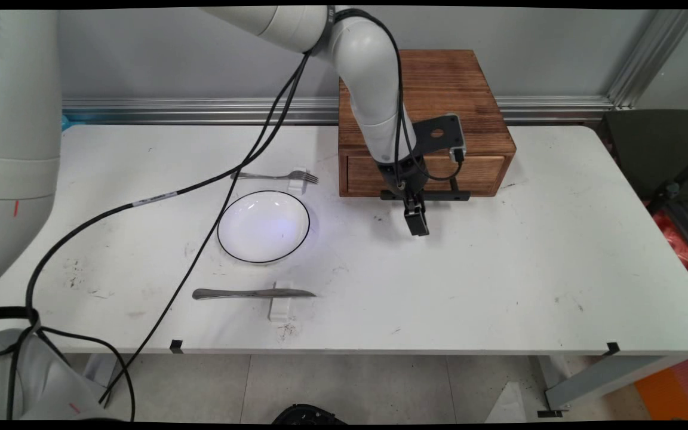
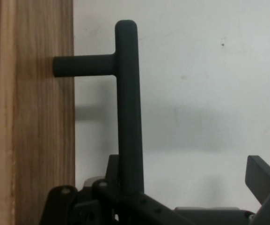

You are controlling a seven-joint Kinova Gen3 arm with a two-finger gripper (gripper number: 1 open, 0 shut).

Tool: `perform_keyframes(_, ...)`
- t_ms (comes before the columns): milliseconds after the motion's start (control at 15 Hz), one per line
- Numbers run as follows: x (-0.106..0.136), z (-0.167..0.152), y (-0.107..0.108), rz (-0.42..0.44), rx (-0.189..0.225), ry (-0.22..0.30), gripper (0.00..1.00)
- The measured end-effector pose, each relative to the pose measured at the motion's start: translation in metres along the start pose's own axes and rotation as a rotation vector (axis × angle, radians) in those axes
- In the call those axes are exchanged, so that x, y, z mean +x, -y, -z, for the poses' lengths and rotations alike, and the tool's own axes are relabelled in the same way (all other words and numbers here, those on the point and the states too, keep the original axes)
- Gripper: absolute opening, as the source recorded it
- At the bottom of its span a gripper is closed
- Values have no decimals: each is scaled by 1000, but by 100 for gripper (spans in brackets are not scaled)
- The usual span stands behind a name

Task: Open the drawer

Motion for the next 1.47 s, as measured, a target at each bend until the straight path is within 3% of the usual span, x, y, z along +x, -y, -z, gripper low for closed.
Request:
perform_keyframes(533, 1, -1, -26, 18, -21, 2, 100)
perform_keyframes(1467, 5, 5, -109, 11, -66, 5, 100)
